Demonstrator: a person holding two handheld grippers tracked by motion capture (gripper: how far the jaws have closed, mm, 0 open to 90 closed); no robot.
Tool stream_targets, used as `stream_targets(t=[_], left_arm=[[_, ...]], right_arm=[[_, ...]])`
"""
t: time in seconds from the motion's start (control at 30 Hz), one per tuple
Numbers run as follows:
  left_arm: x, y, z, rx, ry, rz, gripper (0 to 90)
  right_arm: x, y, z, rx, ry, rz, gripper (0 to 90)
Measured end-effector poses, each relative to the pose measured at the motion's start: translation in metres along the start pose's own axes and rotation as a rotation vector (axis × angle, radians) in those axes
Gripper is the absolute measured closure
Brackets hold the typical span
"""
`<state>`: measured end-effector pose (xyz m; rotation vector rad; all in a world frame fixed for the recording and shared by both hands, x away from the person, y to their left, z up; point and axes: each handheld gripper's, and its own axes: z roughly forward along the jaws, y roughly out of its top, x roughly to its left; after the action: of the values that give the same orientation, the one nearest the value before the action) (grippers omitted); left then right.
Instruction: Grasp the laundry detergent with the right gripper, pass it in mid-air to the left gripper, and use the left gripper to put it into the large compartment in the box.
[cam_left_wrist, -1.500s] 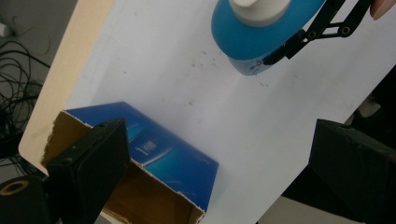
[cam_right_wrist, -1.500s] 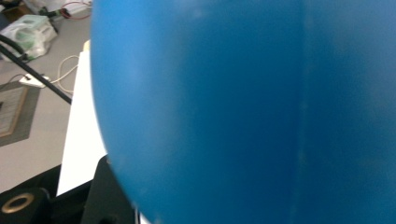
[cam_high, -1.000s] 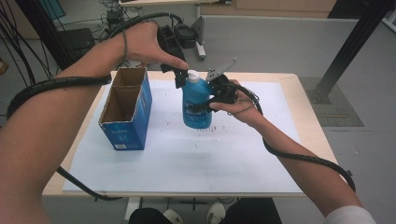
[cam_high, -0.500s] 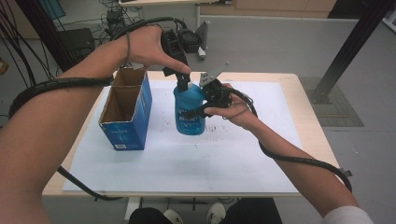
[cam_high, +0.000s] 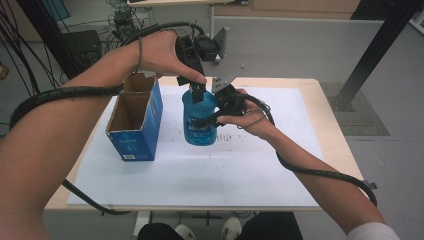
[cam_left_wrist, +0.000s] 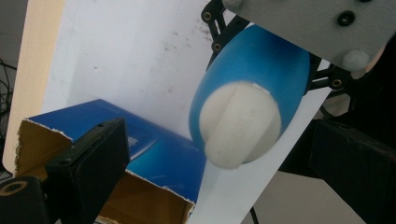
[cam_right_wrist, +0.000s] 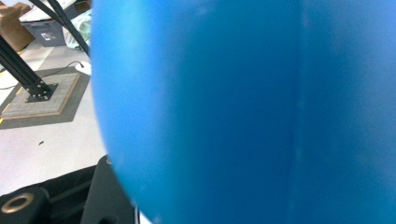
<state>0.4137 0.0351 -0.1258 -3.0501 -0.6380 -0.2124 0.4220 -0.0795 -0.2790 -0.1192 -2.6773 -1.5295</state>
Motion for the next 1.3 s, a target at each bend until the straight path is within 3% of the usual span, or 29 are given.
stream_targets(t=[0.9,1.3], left_arm=[[-0.004,-0.001,0.016,-0.009,-0.094,0.051,5.5],[-0.009,0.003,0.022,0.007,-0.107,0.084,5.7]], right_arm=[[0.008,0.005,-0.005,0.014,0.058,-0.058,44.1],[0.009,0.007,-0.009,-0.003,0.073,-0.079,44.2]])
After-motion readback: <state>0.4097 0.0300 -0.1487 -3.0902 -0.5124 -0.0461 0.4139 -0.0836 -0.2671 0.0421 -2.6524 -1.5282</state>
